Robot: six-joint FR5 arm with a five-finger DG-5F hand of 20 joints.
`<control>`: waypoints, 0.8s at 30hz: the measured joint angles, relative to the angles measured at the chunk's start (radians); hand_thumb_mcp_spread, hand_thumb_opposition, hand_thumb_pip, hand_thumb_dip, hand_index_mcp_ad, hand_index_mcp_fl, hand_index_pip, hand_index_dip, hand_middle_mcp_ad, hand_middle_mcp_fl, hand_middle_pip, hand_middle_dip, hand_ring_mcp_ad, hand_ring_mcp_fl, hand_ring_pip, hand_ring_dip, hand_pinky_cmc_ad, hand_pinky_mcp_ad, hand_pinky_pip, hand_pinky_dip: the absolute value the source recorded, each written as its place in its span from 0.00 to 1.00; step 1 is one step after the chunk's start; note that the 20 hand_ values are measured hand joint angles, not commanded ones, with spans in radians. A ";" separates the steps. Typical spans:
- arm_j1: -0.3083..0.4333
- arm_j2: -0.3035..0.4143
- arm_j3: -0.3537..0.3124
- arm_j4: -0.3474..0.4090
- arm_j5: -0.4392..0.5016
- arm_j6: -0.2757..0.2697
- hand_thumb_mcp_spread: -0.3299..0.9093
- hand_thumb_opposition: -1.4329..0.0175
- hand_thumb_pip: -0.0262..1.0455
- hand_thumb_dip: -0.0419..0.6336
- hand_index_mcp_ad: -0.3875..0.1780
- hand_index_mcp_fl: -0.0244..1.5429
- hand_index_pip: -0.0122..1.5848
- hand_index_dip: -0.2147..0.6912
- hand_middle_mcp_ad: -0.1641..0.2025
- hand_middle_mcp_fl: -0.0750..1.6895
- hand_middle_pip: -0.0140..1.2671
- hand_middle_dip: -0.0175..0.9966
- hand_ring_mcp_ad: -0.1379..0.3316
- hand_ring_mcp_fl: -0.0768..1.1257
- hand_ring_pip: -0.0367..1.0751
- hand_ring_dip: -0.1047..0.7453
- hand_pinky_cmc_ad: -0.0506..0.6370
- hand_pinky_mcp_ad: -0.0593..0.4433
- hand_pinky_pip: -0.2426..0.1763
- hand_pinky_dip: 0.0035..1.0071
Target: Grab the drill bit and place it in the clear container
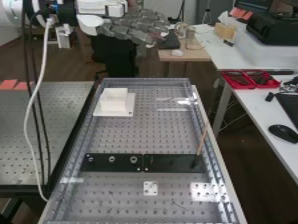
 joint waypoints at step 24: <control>-0.008 -0.003 0.007 -0.006 0.000 0.001 0.44 0.54 0.31 0.10 0.59 0.05 0.06 0.51 0.74 0.03 0.12 0.16 0.78 0.05 0.14 0.16 0.58 0.65 0.35 0.26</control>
